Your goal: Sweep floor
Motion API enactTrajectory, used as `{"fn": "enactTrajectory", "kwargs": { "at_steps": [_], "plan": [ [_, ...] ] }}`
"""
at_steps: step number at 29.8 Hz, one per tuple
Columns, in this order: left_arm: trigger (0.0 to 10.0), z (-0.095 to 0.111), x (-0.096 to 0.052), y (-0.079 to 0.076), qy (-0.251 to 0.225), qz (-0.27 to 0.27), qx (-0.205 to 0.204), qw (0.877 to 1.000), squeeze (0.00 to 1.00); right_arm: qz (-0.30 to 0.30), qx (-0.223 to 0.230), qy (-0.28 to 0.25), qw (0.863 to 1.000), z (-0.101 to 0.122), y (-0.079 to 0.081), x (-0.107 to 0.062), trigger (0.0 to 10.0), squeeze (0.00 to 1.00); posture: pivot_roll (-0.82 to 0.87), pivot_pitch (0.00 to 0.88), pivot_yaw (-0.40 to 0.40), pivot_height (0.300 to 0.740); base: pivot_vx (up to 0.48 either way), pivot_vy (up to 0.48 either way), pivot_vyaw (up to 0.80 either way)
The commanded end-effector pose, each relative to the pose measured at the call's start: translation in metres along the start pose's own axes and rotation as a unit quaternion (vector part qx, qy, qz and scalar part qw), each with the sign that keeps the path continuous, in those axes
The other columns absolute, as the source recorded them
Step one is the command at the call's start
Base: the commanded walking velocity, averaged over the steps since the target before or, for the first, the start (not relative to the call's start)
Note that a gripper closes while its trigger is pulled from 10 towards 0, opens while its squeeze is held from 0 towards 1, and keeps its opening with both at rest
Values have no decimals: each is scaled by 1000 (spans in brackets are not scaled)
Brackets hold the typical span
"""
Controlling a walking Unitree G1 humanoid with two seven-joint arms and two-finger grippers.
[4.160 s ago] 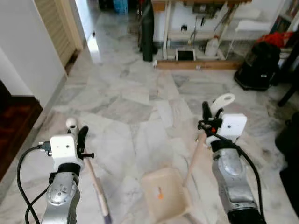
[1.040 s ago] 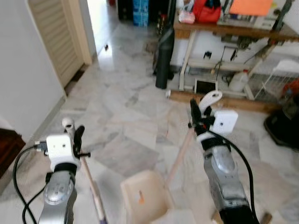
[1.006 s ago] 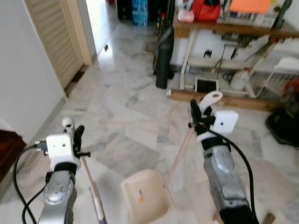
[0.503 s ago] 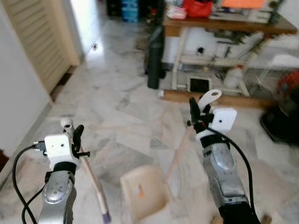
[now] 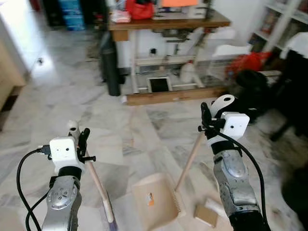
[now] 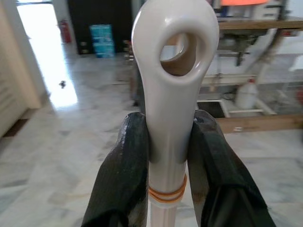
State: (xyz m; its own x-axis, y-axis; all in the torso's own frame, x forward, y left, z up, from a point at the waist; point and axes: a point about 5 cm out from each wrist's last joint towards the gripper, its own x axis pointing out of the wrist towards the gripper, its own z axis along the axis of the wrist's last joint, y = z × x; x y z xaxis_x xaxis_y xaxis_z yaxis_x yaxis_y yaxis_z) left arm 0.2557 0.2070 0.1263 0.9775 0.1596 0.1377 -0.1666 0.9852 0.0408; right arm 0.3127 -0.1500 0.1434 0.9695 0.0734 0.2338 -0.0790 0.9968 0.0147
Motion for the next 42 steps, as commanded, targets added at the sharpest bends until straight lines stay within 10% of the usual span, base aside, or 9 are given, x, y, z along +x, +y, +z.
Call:
{"fn": "enactTrajectory", "kwargs": {
  "at_steps": [1, 42],
  "plan": [
    [10000, 9, 3, 0, -20, -1, 3, 1000, 0, 0, -2, -20, 1000, 10, 1, 4, 10000, 0, -6, 56, -1, 740, 0, 0, -788],
    [10000, 9, 2, -2, -20, -7, 20, 1000, 0, 2, -15, -29, 999, 11, 0, 3, 10000, 0, -10, 54, -1, 740, 0, -23, -557]
  ]
}}
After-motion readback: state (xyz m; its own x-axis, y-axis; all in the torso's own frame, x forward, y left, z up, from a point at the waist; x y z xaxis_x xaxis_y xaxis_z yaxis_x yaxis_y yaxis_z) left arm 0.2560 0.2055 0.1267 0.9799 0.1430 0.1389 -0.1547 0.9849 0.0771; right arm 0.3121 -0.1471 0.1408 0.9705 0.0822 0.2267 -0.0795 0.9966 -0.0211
